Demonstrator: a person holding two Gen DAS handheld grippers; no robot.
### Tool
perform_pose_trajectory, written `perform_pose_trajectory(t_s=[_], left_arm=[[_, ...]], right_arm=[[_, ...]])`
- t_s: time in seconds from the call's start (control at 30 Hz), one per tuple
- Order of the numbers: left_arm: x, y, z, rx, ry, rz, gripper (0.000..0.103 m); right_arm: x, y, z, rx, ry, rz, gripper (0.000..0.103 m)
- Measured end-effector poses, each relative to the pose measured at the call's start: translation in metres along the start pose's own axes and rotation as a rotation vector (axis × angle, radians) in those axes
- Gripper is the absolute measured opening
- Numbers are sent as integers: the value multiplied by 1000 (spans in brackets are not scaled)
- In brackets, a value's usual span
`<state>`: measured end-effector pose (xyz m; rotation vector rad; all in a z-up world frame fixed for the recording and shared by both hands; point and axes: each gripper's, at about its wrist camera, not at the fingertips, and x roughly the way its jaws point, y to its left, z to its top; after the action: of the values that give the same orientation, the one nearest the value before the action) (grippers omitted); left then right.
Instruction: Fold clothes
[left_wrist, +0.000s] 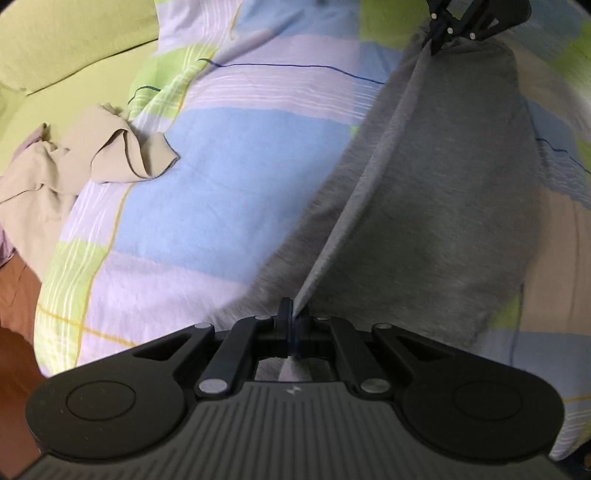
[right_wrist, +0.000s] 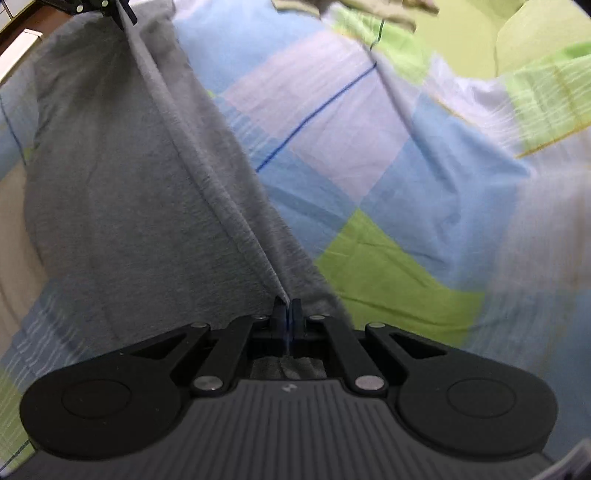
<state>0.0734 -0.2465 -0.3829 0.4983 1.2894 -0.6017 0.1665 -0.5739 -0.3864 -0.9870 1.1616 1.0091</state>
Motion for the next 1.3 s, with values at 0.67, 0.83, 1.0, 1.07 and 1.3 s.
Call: perform_pose_trajectory(t_s=[0.67, 0.83, 1.0, 1.07, 1.3], left_arm=[[13, 28, -13, 15, -8, -85, 0], [7, 34, -9, -11, -12, -82, 1], [-4, 48, -11, -93, -1, -22, 14], [-13, 56, -12, -132, -3, 4, 14], [-27, 45, -7, -133, -33, -16, 14]], right_arm=[[-7, 1, -22, 50, -72, -78, 0], [9, -3, -20, 94, -30, -120, 1], [-1, 4, -33, 215, 1, -308, 36], [-17, 7, -46, 327, -20, -340, 36], [-15, 22, -72, 438, 5, -274, 33]])
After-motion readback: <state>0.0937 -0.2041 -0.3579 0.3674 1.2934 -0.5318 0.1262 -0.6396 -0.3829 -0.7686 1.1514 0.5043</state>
